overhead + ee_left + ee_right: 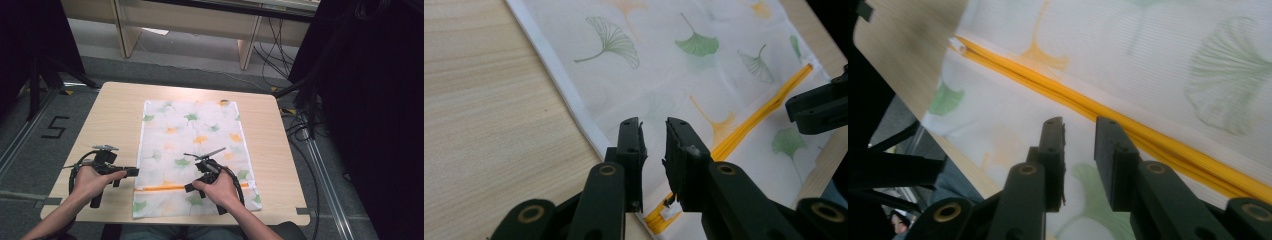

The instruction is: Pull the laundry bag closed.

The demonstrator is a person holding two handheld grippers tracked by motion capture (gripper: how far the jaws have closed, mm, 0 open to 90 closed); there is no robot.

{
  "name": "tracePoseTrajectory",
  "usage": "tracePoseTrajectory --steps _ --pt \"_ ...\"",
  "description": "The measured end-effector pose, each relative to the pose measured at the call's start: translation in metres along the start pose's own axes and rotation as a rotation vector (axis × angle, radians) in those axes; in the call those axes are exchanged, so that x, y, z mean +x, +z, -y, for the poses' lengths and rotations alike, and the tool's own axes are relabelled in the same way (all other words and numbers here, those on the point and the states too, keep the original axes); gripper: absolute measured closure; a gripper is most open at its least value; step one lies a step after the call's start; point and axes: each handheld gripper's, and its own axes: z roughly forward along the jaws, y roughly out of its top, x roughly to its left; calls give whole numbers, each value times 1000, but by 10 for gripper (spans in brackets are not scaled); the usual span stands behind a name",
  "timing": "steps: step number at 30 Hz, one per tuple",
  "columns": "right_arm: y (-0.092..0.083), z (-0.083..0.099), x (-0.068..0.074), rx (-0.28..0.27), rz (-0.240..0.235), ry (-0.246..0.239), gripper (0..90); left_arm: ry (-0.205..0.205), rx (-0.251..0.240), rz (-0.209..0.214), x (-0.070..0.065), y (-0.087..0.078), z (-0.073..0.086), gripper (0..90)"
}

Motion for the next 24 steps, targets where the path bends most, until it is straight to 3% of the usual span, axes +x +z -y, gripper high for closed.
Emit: tracePoseTrajectory --steps 7,10,13,16,18,20,24 --pt "15 -13 19 17 -18 8 776 11 91 -40 -1 18 -12 815" --pt "25 -20 27 18 -19 11 771 -1 105 -42 -2 23 -14 825" --pt "31 -25 31 9 -38 8 764 -7 118 -41 -3 25 -14 838" --pt "44 -39 44 23 -69 75 736 -10 151 -40 -1 25 -14 846" --pt "49 -45 46 18 -80 44 722 -14 159 -45 0 26 -14 847" --pt "52 -50 55 73 -93 103 717 -17 178 -50 1 25 -13 851" --pt "64 -57 61 75 -112 77 718 -15 207 -69 2 23 -11 860"
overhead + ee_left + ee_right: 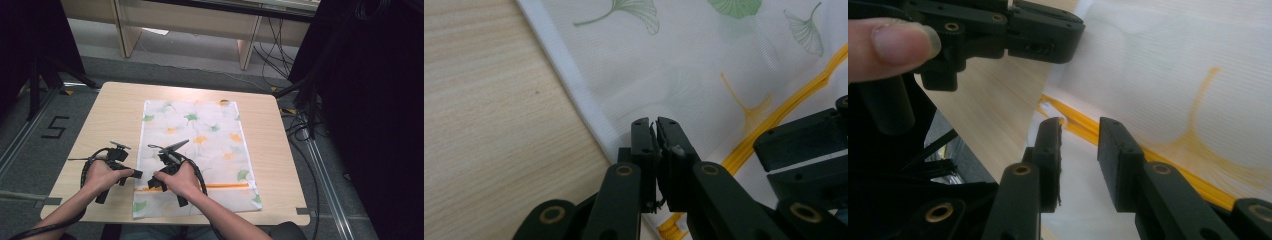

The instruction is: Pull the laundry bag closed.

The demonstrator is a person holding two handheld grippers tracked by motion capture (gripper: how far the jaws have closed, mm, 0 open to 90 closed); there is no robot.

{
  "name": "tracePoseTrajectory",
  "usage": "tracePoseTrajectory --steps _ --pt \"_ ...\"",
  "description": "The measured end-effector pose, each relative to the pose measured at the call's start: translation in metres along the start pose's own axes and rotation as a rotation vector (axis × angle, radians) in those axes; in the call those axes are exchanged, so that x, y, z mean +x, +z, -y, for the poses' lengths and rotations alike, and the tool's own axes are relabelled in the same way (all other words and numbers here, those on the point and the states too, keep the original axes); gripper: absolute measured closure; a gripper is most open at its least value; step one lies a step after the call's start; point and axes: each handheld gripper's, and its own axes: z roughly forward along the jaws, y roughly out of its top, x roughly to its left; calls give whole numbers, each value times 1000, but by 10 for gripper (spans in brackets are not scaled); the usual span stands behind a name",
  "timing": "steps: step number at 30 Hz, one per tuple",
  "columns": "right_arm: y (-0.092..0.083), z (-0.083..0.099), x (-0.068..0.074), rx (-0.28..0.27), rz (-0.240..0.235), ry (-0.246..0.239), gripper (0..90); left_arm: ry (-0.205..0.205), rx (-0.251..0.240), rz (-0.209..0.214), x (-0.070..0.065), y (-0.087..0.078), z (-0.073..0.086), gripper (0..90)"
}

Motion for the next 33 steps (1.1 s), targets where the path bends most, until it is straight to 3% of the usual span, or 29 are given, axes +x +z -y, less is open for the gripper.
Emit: tracePoseTrajectory --steps 3,4,6,8,10,12,13,14,16,19,20,22,24,27,29,33 --pt "8 -3 2 7 10 -14 713 -2 10 -2 0 -1 1 860" --pt "10 -4 3 16 -2 7 709 33 47 -11 3 -3 2 861" --pt "14 -5 5 34 -11 30 698 39 70 -13 5 -2 4 861" --pt "20 -7 2 22 -19 0 689 39 82 -12 6 -1 5 861" --pt "23 -8 4 43 -17 33 679 34 83 -18 6 -2 6 860" --pt "27 -9 4 56 -8 35 672 36 87 -22 8 -2 7 858" --pt "29 -10 1 45 -10 9 670 28 89 -24 9 -2 7 857" --pt "29 -10 4 59 -9 51 668 26 94 -22 9 -2 7 854" --pt "30 -11 2 58 -4 27 665 33 99 -16 11 -2 7 853" --pt "32 -13 6 73 -14 69 665 34 101 -13 11 -2 7 851" --pt "35 -13 2 53 -5 34 665 33 99 -13 11 -2 7 851" --pt "36 -13 4 64 -5 67 669 30 96 -17 11 -1 7 852" --pt "37 -14 3 71 -24 65 676 32 97 -17 11 -1 7 852" --pt "39 -14 4 50 -14 65 694 27 100 -16 10 -1 7 852" --pt "37 -14 3 67 -22 64 706 34 98 -16 10 -1 6 852" --pt "36 -15 5 81 -21 94 723 39 100 -14 10 -1 6 852"
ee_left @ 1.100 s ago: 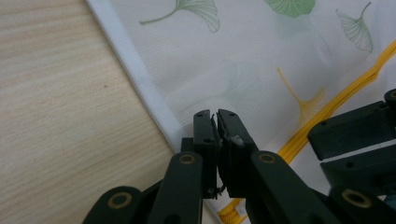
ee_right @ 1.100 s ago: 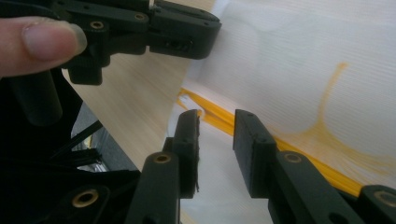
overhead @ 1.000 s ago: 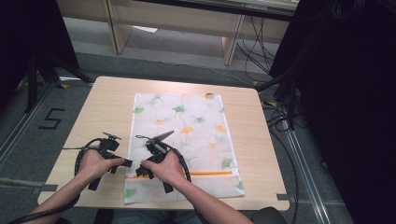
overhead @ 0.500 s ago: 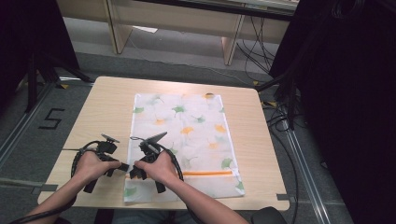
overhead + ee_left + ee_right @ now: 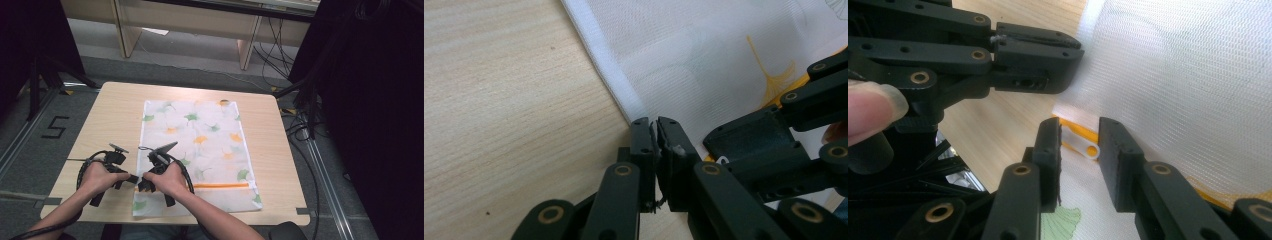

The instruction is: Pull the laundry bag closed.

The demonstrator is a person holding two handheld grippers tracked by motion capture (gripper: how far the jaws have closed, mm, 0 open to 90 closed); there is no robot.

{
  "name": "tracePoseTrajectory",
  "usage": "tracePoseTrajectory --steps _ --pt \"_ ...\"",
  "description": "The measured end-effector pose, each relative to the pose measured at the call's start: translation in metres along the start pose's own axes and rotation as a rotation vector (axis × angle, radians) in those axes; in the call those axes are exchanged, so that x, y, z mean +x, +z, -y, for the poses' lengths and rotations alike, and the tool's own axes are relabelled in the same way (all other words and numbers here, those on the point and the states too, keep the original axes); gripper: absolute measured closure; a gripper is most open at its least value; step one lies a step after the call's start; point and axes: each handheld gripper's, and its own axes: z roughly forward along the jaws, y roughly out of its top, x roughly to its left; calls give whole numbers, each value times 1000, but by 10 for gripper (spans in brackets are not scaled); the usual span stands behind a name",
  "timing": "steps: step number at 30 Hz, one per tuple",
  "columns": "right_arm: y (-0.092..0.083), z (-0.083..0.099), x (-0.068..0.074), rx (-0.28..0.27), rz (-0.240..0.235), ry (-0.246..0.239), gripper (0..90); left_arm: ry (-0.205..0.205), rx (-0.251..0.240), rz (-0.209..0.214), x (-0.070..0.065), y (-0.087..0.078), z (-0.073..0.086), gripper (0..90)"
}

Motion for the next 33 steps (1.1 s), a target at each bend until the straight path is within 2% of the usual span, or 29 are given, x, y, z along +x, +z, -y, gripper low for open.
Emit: tracePoseTrajectory --steps 1,7,8,9,11,13,14,16,18,21,22,23,24,25,26,27,29,30,31,32,33 --pt "1 0 -3 -24 9 -40 729 -2 -1 0 0 0 0 852" --pt "3 -1 -3 -35 8 -35 761 -4 -1 4 0 0 0 852" --pt "4 -1 -3 -43 7 -51 768 -4 -1 5 0 0 0 852" --pt "2 -2 -2 -15 0 -27 775 -4 -1 5 0 0 0 852" --pt "2 -1 -1 -28 22 -33 790 -6 -1 7 0 0 0 851" --pt "2 -1 -2 -11 12 -40 801 -6 -1 8 1 0 0 850" --pt "0 -1 2 22 20 20 808 -6 -1 8 0 0 0 850" --pt "1 0 4 16 31 29 817 -7 -2 9 0 0 0 847" --pt "3 -1 -2 -4 26 -57 817 -7 -2 10 1 0 0 847" --pt "3 0 -2 -15 17 -62 810 -8 -1 13 1 0 0 847" --pt "2 1 0 -11 26 -37 805 -7 -1 13 1 1 0 847" --pt "3 2 1 -14 24 -31 797 -7 -1 12 1 1 0 847" --pt "2 2 -1 -6 21 -44 777 -7 -1 12 1 1 0 848" --pt "2 2 0 -10 16 -32 762 -6 -1 10 1 1 0 848" --pt "4 3 -1 -32 22 -48 750 -5 0 10 1 0 0 849" --pt "3 3 0 -18 24 -35 744 -5 0 9 1 0 0 849" --pt "4 4 -1 -9 11 -38 748 -2 1 7 1 0 0 851" --pt "5 4 0 -19 21 -42 750 -1 1 7 1 0 0 852" --pt "5 5 -1 -13 17 -60 753 -1 1 7 1 0 0 852" --pt "6 5 2 -13 21 -38 758 -1 1 8 1 0 0 853" --pt "7 6 3 -21 30 -49 767 -2 1 8 1 0 0 853"
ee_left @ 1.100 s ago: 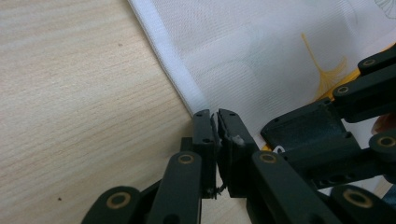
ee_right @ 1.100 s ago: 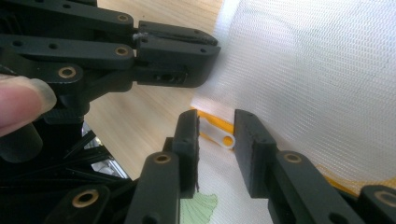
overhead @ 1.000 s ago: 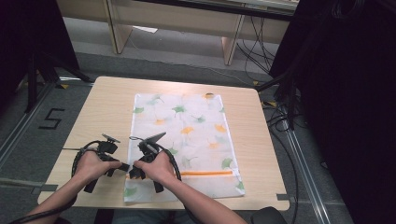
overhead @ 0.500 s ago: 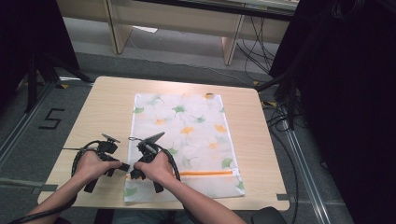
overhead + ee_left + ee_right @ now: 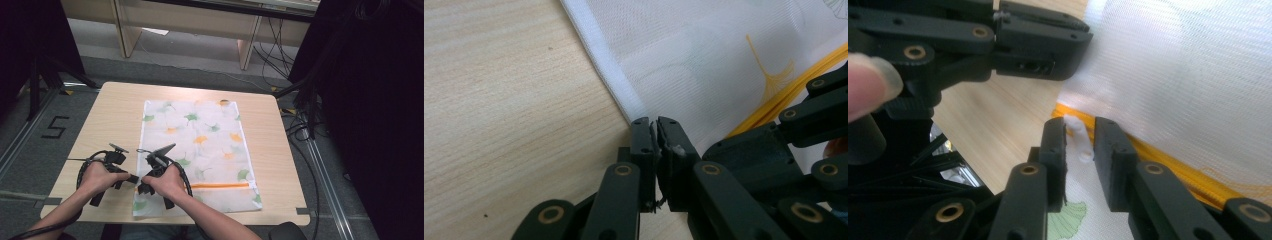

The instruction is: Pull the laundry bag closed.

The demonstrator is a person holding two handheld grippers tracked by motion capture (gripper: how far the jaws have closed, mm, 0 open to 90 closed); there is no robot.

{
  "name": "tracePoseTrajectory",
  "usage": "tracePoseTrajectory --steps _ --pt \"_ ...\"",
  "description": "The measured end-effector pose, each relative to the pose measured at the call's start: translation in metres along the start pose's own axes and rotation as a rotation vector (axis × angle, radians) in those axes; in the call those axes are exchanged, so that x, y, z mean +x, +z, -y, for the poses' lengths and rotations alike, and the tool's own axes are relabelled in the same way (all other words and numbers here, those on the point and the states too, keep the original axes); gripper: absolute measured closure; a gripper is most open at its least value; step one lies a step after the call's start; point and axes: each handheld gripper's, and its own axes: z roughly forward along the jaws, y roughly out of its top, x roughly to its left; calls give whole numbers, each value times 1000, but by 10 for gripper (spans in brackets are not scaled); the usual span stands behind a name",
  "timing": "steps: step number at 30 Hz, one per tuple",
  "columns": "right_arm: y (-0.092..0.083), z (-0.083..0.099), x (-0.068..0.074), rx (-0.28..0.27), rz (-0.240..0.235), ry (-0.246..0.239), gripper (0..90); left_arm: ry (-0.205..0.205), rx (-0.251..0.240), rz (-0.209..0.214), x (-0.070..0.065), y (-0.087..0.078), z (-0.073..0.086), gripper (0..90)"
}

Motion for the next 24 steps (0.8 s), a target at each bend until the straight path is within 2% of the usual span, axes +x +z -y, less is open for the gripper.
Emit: tracePoseTrajectory --steps 2,3,5,6,8,9,10,12,13,14,15,16,17,18,19,20,21,23,24 --pt "1 0 -1 3 3 -25 782 0 0 1 0 0 0 853" --pt "0 0 1 23 -2 -12 795 -1 -1 1 0 0 0 854" --pt "2 1 2 17 10 -28 818 1 0 1 0 0 0 854" --pt "1 1 3 28 11 -20 822 0 -1 1 0 0 0 854" --pt "3 2 3 5 27 -27 858 0 -2 1 0 0 0 855" --pt "3 2 1 -2 28 -57 863 -1 -2 2 0 0 0 855" --pt "2 2 1 19 14 -44 866 0 -1 1 0 0 0 855" --pt "3 2 0 9 15 -39 866 0 -2 1 0 0 0 855" --pt "2 1 -1 22 10 -40 874 0 -2 2 0 0 0 855" --pt "3 2 1 7 22 -37 875 -1 -3 2 0 0 0 856" --pt "2 1 1 24 19 -45 878 0 -2 2 0 0 0 856" --pt "3 2 1 -1 33 -54 880 1 -2 1 0 0 0 856" --pt "2 2 2 13 47 -47 884 -5 -2 1 -1 0 0 857" --pt "1 2 3 9 40 -47 892 5 1 -1 0 0 0 857" --pt "-4 2 9 61 42 26 895 6 -1 -2 -1 0 0 857" --pt "-4 2 8 41 54 7 895 15 5 2 0 0 0 857" --pt "-4 0 5 -5 50 -48 896 16 3 1 0 0 0 858" --pt "-7 0 6 12 43 -55 896 7 -1 -3 -2 0 0 858" --pt "-8 -2 5 0 47 -63 897 2 -2 -6 -3 0 0 858"
